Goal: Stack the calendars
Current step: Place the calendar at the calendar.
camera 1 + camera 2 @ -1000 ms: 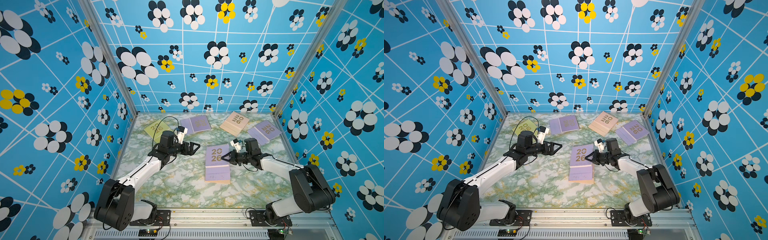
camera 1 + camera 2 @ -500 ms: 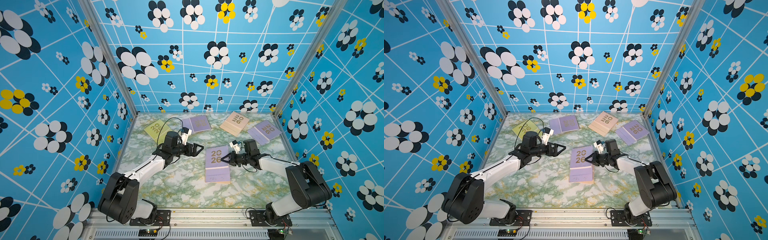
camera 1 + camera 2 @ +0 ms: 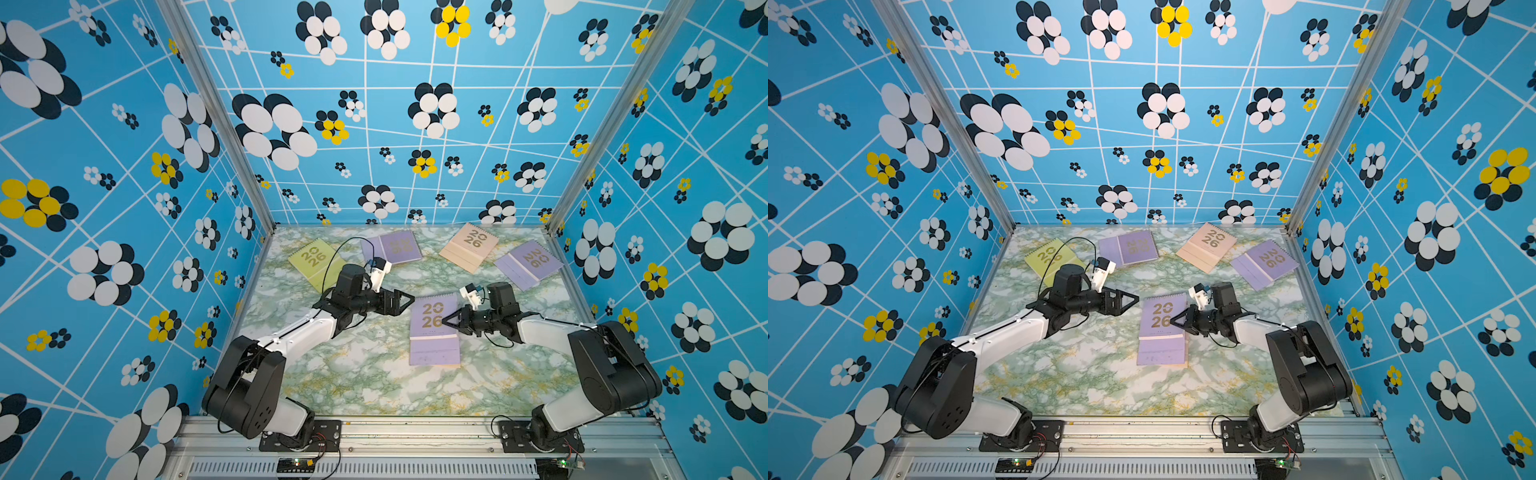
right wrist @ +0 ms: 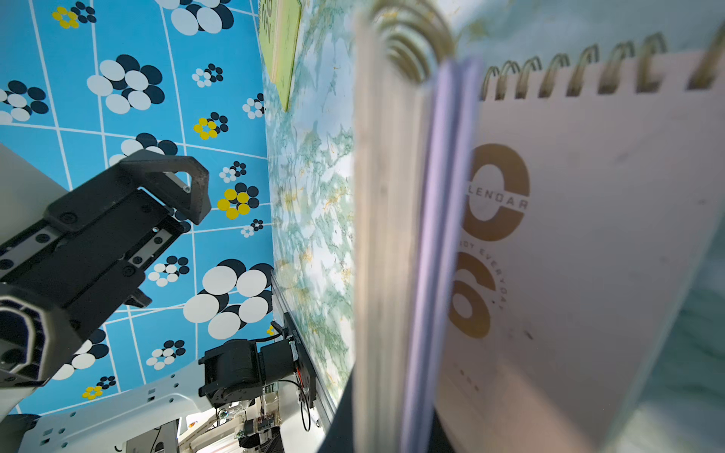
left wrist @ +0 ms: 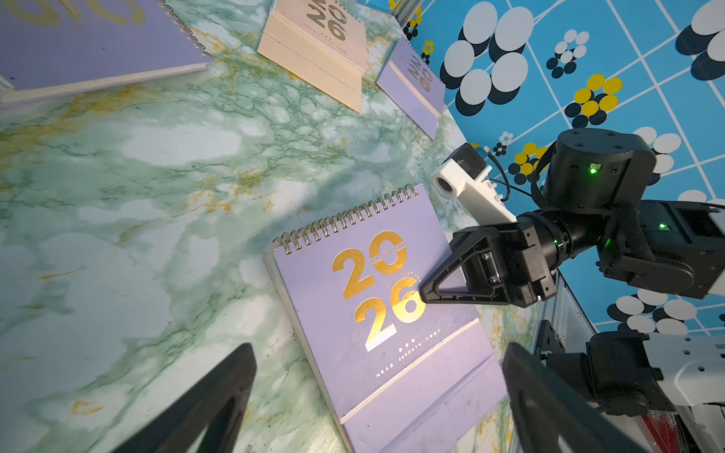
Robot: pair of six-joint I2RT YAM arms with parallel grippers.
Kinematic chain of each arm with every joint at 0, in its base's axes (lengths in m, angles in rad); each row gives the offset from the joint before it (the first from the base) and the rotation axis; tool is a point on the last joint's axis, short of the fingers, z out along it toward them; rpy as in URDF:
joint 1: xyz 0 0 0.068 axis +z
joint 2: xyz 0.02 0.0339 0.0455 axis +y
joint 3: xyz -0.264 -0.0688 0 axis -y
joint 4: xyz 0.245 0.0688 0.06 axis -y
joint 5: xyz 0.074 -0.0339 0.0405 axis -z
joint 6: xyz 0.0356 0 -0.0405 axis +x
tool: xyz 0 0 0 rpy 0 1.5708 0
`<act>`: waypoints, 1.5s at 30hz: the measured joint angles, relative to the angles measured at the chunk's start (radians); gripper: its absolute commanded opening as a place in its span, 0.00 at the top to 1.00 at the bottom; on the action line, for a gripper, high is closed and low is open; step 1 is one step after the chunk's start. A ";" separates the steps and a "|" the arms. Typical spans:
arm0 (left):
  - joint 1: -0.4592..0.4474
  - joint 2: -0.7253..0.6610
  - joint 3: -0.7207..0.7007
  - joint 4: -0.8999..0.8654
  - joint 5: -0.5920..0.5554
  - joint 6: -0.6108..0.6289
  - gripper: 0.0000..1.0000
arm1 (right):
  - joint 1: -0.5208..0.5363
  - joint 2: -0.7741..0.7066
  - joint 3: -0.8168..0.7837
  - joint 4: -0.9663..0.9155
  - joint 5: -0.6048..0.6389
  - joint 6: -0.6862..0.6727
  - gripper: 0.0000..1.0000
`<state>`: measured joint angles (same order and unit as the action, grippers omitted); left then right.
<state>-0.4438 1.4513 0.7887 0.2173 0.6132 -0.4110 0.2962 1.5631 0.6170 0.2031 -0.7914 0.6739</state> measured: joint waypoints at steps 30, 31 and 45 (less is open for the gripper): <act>-0.084 0.103 0.049 0.085 0.054 -0.053 0.01 | -0.023 0.014 -0.015 0.026 -0.006 0.013 1.00; -0.090 0.111 0.051 0.092 0.056 -0.055 0.01 | -0.023 0.015 -0.015 0.025 -0.005 0.012 0.99; -0.159 0.232 0.002 0.344 0.091 -0.226 0.00 | -0.024 0.014 -0.015 0.011 0.005 -0.008 0.95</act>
<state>-0.6033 1.6836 0.7910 0.5617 0.7044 -0.6373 0.2726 1.5776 0.6022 0.2138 -0.7868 0.6659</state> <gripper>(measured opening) 0.995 0.137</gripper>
